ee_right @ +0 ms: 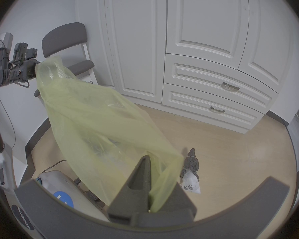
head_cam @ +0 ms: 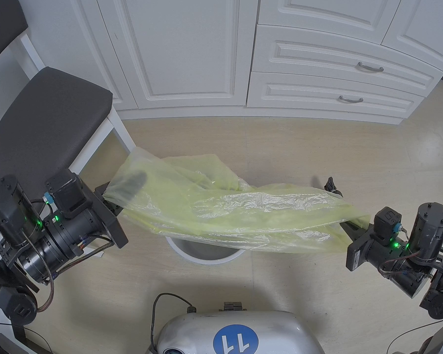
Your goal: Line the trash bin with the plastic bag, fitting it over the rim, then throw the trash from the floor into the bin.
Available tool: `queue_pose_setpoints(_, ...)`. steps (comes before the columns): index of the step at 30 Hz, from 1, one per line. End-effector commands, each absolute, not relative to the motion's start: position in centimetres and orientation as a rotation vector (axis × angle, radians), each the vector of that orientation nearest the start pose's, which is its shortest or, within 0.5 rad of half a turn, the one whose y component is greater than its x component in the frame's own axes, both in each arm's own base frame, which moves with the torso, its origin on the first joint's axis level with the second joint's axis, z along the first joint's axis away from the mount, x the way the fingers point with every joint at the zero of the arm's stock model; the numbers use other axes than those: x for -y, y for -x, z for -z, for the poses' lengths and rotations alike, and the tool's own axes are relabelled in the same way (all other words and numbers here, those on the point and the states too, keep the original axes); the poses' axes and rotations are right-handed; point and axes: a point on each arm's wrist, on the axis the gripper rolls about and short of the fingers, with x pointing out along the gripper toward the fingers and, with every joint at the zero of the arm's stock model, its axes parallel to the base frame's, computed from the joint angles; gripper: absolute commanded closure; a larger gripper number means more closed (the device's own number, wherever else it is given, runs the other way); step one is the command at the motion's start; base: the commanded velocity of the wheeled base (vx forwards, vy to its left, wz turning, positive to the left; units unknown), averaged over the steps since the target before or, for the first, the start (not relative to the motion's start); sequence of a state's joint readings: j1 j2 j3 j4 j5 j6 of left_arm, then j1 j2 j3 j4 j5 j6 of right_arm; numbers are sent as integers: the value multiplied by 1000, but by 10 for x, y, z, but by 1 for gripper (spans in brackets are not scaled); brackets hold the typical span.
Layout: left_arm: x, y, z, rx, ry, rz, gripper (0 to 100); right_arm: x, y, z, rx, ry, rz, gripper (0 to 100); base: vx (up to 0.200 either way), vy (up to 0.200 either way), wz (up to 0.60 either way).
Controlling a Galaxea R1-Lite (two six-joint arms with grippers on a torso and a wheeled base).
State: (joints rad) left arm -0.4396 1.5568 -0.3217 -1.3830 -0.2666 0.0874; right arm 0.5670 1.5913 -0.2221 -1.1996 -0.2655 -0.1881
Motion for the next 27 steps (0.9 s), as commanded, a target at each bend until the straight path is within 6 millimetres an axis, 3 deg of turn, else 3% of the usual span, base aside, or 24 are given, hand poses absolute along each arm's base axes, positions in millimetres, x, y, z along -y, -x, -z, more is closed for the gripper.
queue_pose_setpoints(1,111,-208,-143,130,-73,793,100,-120,-189,-123,-141,237,-350,100,0,0,0)
queue_pose_setpoints(4,111,-208,-143,130,-73,793,100,-120,-189,-123,-141,237,-350,100,0,0,0)
queue_pose_setpoints(9,125,-197,-145,131,-54,874,100,-138,-184,-133,-16,101,-431,100,0,0,0)
queue_pose_setpoints(13,130,-192,-148,145,-49,904,100,-147,-186,-130,27,59,-453,100,0,0,0)
queue_pose_setpoints(16,138,-186,-149,150,-45,949,100,-153,-186,-115,1,71,-490,100,0,0,0)
queue_pose_setpoints(22,148,-177,-148,148,-40,1004,100,-158,-186,-113,-6,66,-517,100,0,0,0)
queue_pose_setpoints(27,158,-166,-142,107,-23,1071,100,-179,-185,-109,-28,-14,-580,100,0,0,0)
